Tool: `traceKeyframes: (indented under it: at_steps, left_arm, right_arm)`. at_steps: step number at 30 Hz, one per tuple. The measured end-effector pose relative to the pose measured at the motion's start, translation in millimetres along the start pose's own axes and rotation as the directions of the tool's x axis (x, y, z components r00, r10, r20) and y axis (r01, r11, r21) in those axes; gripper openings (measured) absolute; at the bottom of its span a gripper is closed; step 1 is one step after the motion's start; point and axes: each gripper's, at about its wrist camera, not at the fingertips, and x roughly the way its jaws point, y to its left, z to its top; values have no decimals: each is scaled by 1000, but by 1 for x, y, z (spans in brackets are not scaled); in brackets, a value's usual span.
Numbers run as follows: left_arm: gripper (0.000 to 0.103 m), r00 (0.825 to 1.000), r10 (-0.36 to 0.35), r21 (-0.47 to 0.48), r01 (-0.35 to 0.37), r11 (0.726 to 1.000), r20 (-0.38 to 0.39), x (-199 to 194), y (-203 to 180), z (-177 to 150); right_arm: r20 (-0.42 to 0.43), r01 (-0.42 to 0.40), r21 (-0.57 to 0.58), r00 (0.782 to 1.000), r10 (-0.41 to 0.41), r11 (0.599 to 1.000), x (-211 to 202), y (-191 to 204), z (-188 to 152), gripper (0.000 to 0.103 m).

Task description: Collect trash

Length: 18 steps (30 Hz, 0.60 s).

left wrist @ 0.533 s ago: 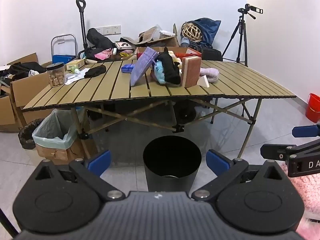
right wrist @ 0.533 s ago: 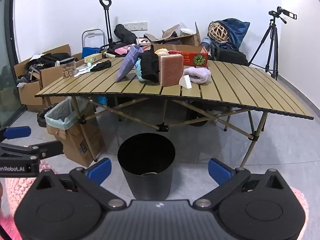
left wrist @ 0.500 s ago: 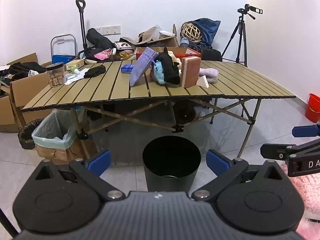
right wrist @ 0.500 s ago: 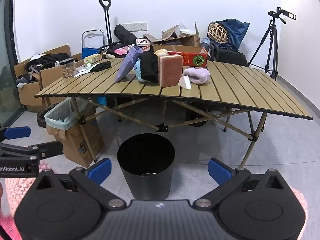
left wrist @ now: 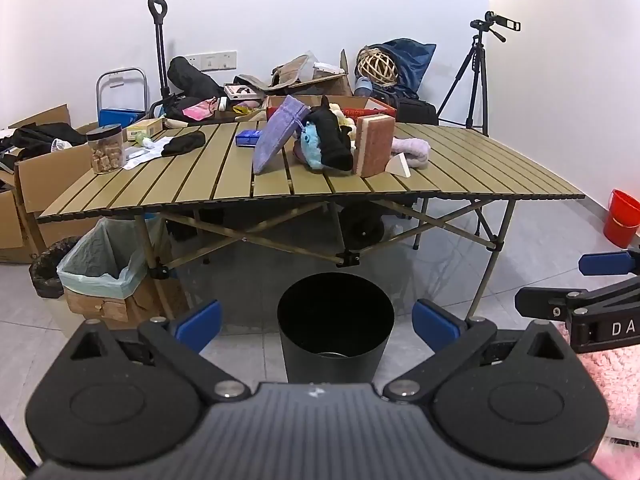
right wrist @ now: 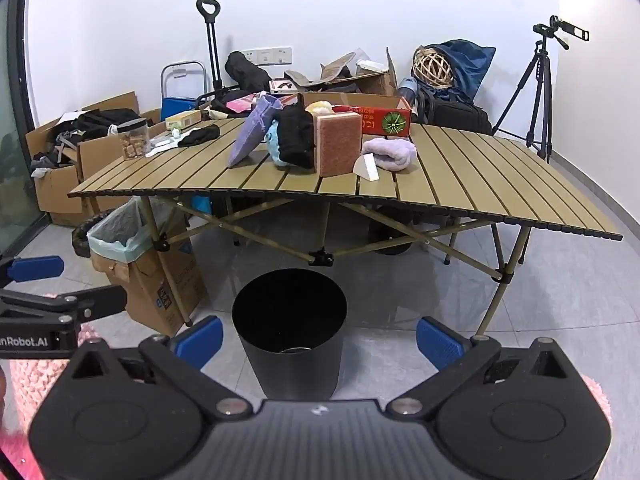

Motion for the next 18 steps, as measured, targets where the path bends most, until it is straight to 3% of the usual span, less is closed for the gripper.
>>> traceKeyframes:
  at_steps: [18]
  left_arm:
    - [103, 1000, -8, -1, 8, 1000, 4, -4, -9, 3]
  right_arm:
    - [2, 6, -4, 1000, -6, 1000, 5, 6, -5, 103]
